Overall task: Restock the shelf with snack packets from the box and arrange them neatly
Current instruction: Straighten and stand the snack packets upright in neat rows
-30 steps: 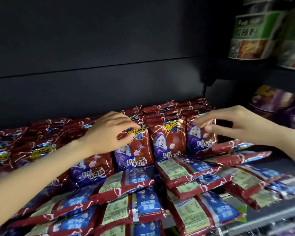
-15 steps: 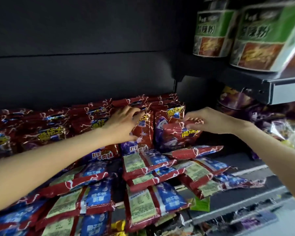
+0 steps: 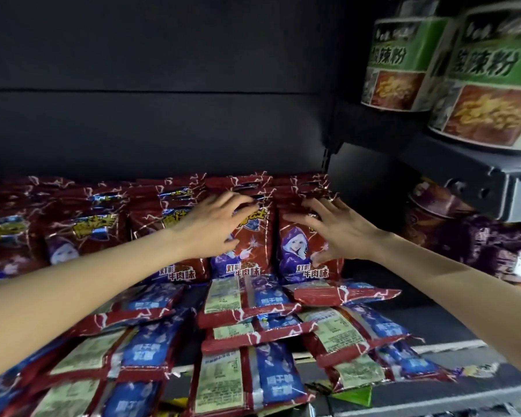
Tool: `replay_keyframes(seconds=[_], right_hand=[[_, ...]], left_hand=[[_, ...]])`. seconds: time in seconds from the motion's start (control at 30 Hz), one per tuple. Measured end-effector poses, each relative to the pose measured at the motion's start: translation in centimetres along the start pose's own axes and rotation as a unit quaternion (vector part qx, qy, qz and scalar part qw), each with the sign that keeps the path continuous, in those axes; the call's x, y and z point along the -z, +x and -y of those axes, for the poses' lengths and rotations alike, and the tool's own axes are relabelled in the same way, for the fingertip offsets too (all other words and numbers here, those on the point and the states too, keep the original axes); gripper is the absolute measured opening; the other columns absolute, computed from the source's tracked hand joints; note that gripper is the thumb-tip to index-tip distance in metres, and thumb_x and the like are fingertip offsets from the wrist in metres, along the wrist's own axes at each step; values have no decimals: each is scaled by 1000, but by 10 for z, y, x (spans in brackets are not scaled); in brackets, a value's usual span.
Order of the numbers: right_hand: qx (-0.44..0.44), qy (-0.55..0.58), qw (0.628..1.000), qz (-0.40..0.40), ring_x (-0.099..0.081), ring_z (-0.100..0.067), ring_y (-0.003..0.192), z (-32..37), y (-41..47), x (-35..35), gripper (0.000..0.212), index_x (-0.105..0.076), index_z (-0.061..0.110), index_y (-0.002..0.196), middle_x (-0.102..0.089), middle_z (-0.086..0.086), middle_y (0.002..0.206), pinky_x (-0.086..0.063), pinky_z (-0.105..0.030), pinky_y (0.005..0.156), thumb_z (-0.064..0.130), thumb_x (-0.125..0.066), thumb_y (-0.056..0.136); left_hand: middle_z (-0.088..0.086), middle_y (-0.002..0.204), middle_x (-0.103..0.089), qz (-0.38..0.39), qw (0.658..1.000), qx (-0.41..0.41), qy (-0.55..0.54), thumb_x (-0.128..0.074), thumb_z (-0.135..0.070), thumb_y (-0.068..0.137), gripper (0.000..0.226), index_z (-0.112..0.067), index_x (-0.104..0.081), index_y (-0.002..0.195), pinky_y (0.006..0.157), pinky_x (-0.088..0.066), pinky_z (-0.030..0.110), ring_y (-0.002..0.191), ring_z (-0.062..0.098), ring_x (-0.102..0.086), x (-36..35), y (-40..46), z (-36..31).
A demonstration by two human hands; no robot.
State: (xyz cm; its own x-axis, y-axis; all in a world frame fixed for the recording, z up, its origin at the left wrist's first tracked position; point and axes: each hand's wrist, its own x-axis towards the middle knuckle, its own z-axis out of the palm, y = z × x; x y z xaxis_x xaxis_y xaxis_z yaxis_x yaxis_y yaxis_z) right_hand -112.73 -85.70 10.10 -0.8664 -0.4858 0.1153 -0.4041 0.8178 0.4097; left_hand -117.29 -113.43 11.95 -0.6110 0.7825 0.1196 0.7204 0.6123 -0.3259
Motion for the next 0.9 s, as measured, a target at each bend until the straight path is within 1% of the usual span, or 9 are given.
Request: replay_keyframes(seconds=[0.07, 0.13, 0.3, 0.37, 0.47, 0.57, 0.63, 0.77, 0.9], right_hand=[[4, 3, 999, -33, -48, -29, 120, -3, 4, -4, 111, -15, 36, 147, -37, -14, 139, -50, -45, 93, 67, -74, 57], [7, 17, 998, -53, -48, -31, 119, -6, 9, -5, 111, -22, 36, 145, -40, -14, 137, -51, -48, 90, 64, -78, 53], [-6, 29, 999, -35, -31, -27, 130, -8, 15, -2, 108, -14, 44, 146, -23, -7, 147, -28, -44, 107, 63, -75, 59], [-5, 21, 999, -30, -17, -30, 139, -8, 13, -4, 110, -7, 46, 146, -9, -7, 155, -20, -49, 111, 65, -72, 61], [3, 11, 1000, -9, 21, -28, 143, -12, 9, -14, 113, 7, 44, 146, 23, -6, 156, 6, -55, 114, 72, -64, 64], [20, -12, 1000, -7, 28, -28, 141, -16, 10, -17, 116, 12, 38, 148, 28, -10, 154, 13, -56, 112, 77, -58, 63], [24, -19, 1000, -5, 26, -29, 141, -16, 13, -17, 120, 12, 35, 149, 26, -12, 154, 13, -54, 111, 78, -58, 61], [43, 24, 998, 40, 38, -25, 135, -18, 20, -15, 124, 25, 37, 143, 41, -9, 147, 22, -44, 109, 73, -64, 64], [50, 77, 993, 73, 42, -20, 133, -21, 22, -13, 122, 22, 41, 143, 44, -4, 146, 25, -41, 108, 73, -65, 63]], left_hand=[[4, 155, -12, -3, 1000, 0, 0, -49, -39, 91, 75, -18, -9, 150, 114, -19, 35, 140, 19, -15, -1, -1, 0], [3, 155, -11, -2, 1000, 2, 3, -47, -40, 92, 73, -18, -8, 150, 114, -19, 35, 140, 19, -15, -1, -1, -1], [5, 154, -19, -35, 999, -7, 3, -48, -41, 91, 69, -18, -18, 149, 111, -24, 38, 139, 21, -21, -2, -1, 1], [5, 154, -19, -52, 998, -21, -3, -49, -45, 90, 72, -22, -17, 150, 112, -21, 40, 140, 21, -21, -4, 0, 0], [0, 157, 13, 7, 1000, -7, 1, -48, -68, 81, 99, -27, 11, 149, 115, -1, 47, 144, 19, 9, -7, 4, -1], [-1, 144, 43, 98, 995, 17, 13, -53, -81, 65, 127, -30, 40, 135, 110, 15, 55, 134, 19, 36, -14, 4, 3], [-2, 139, 51, 118, 993, 18, 18, -57, -80, 62, 133, -30, 46, 130, 108, 20, 54, 130, 18, 43, -20, 2, 9], [-7, 132, 57, 116, 993, 6, 5, -63, -76, 61, 136, -31, 46, 129, 105, 26, 50, 123, 12, 50, -23, 2, 16], [-7, 133, 56, 112, 994, -10, 7, -63, -76, 61, 135, -33, 46, 129, 105, 28, 49, 124, 12, 49, -24, 4, 19]])
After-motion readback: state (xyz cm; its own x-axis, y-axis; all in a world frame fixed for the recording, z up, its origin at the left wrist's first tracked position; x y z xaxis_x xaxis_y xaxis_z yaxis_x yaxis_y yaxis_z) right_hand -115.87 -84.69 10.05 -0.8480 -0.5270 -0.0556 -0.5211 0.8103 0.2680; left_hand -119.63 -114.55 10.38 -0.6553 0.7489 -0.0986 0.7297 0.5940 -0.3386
